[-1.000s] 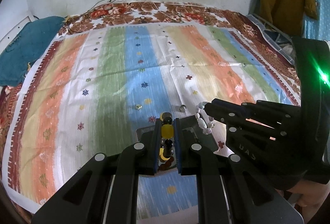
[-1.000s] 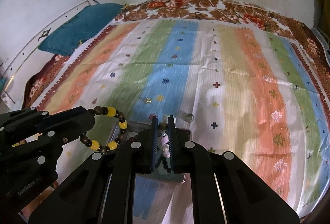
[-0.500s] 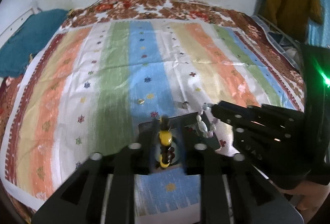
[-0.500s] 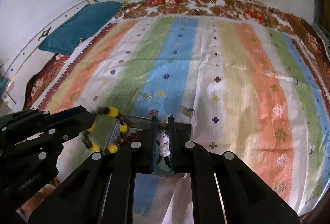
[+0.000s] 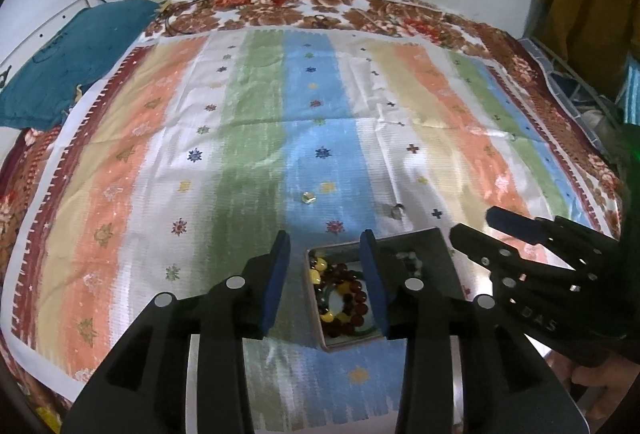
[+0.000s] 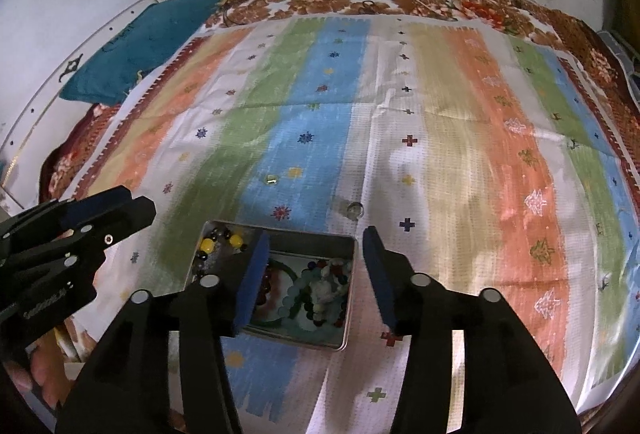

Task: Organize jewelry
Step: 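Move left tool to the gold ring while right tool approaches the silver ring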

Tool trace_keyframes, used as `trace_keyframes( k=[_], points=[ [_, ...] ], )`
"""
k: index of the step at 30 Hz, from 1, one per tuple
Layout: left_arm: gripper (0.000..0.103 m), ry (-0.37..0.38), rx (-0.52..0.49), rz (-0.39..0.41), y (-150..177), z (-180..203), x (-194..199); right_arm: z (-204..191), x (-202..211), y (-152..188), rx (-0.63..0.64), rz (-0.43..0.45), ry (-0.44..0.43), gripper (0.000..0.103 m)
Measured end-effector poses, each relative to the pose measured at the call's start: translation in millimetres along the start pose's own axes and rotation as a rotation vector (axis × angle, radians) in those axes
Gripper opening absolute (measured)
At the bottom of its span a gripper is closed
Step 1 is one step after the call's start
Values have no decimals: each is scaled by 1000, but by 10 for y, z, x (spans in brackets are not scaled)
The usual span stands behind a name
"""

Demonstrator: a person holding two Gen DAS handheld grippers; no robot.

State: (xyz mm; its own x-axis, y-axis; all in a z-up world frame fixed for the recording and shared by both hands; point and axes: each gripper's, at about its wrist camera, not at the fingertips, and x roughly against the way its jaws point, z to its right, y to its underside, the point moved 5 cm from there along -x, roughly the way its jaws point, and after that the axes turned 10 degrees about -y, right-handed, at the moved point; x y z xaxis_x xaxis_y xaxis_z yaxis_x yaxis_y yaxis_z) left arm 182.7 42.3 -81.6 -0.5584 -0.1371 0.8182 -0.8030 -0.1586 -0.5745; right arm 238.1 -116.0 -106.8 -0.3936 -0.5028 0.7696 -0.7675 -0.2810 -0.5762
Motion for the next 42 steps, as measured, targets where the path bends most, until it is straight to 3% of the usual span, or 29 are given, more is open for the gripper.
trace_keyframes(
  k=[5,12,22,42],
  points=[
    [38,-16,0,-24,-60,-39,-129,38,-52,-26,-6,-15,7,58],
    [45,-37,-5,-46,-136,-64,-281,57,-106,-70,-1,-27,4,58],
    [45,-56,-47,-90,-172,8,-517,118,-319,-144,15,-72,38,61],
    [45,-25,-33,-212,-213,13,-1066,342,-718,-219,-30,-173,29,66]
  ],
)
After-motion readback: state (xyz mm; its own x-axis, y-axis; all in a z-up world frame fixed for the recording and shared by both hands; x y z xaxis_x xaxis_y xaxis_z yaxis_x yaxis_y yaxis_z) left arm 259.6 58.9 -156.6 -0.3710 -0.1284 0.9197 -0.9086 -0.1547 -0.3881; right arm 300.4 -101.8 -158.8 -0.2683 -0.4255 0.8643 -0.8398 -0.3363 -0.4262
